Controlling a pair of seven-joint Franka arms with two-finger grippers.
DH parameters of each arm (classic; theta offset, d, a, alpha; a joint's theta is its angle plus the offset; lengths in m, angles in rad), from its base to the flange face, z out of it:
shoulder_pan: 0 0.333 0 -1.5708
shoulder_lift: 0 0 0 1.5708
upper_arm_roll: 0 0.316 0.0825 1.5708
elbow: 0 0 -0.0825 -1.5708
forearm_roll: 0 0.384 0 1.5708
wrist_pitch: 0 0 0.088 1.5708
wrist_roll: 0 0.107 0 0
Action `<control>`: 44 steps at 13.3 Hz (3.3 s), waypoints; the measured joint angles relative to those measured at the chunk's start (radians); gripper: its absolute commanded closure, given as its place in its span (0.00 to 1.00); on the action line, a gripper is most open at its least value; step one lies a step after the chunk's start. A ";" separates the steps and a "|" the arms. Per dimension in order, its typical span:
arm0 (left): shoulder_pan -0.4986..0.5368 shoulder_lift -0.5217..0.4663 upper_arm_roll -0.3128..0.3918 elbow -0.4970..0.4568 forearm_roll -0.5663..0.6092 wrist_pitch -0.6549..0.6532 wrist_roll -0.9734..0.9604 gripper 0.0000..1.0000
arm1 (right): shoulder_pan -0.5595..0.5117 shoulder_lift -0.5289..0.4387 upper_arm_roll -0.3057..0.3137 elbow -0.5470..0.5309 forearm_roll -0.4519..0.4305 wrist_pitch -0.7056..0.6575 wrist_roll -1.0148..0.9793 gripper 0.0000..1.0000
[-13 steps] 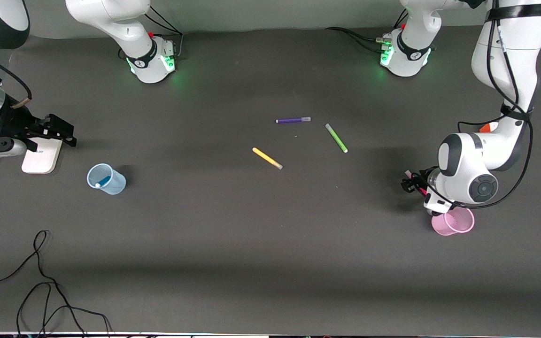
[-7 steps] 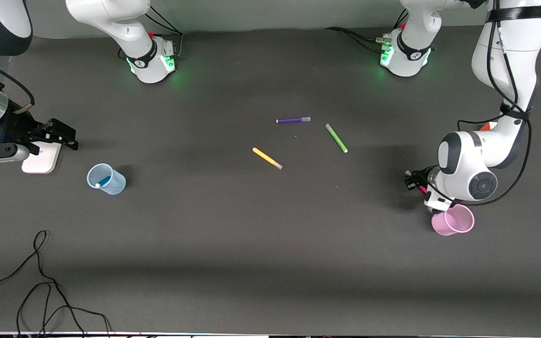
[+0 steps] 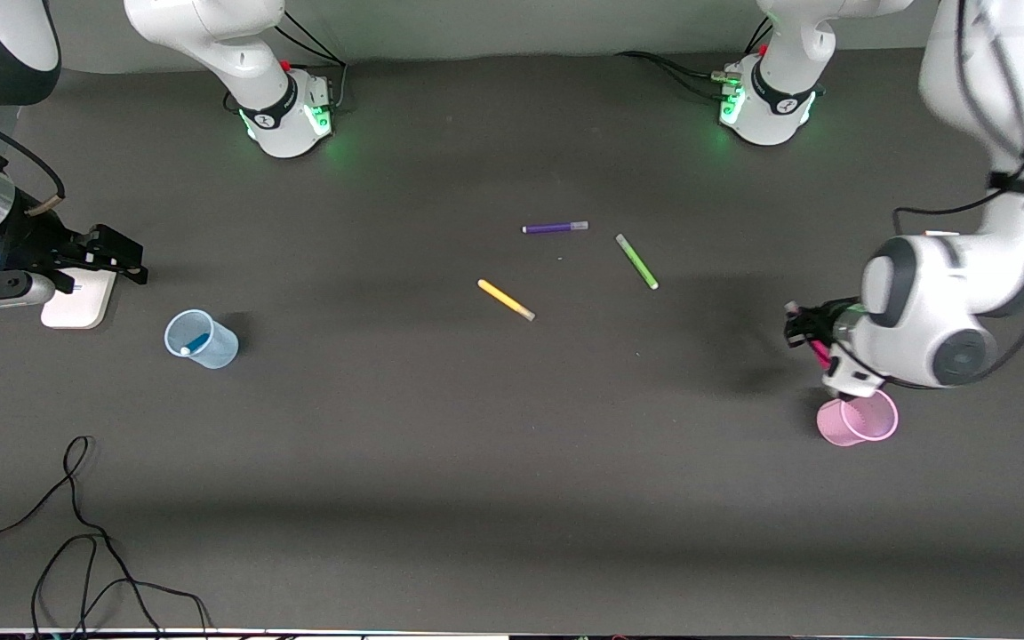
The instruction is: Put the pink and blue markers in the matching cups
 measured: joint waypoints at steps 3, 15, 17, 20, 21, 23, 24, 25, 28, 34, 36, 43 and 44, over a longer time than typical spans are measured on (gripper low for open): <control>0.037 0.020 0.005 0.332 0.001 -0.338 0.018 1.00 | 0.000 0.000 0.000 0.000 0.000 0.000 0.000 0.00; 0.337 0.495 -0.041 0.724 -0.397 -0.405 0.210 1.00 | 0.000 0.000 0.000 0.010 0.000 0.000 0.001 0.00; 0.347 0.518 -0.046 0.728 -0.415 -0.404 0.210 1.00 | 0.000 0.001 0.000 0.017 0.000 0.000 0.001 0.00; 0.351 0.535 -0.050 0.729 -0.431 -0.400 0.210 1.00 | 0.000 0.001 0.000 0.020 0.000 0.000 0.001 0.00; 0.357 0.542 -0.050 0.729 -0.447 -0.400 0.210 1.00 | 0.000 0.001 0.000 0.020 0.000 0.000 0.001 0.00; 0.368 0.556 -0.050 0.729 -0.464 -0.401 0.210 1.00 | 0.000 0.001 0.000 0.020 0.000 0.000 0.001 0.00; 0.371 0.561 -0.052 0.729 -0.466 -0.401 0.212 0.93 | 0.000 0.001 0.000 0.020 0.000 0.000 0.001 0.00; 0.371 0.563 -0.053 0.729 -0.466 -0.401 0.221 0.79 | 0.000 0.001 0.000 0.020 0.000 0.000 0.001 0.00; 0.366 0.563 -0.059 0.734 -0.454 -0.400 0.269 0.01 | 0.000 0.001 0.000 0.020 0.000 0.000 0.001 0.00; 0.311 0.519 -0.076 0.845 -0.127 -0.400 0.483 0.00 | 0.000 0.002 0.000 0.020 0.000 -0.001 0.001 0.00; 0.260 0.452 -0.076 0.861 0.013 -0.400 0.528 0.00 | 0.000 0.002 0.000 0.021 0.000 -0.001 0.001 0.00; 0.116 0.096 -0.073 0.597 0.168 -0.265 0.475 0.00 | 0.000 0.003 0.000 0.021 0.000 -0.003 0.001 0.00; 0.098 0.000 -0.074 0.470 0.174 -0.195 0.459 0.00 | 0.000 0.003 0.000 0.021 0.000 -0.003 0.001 0.00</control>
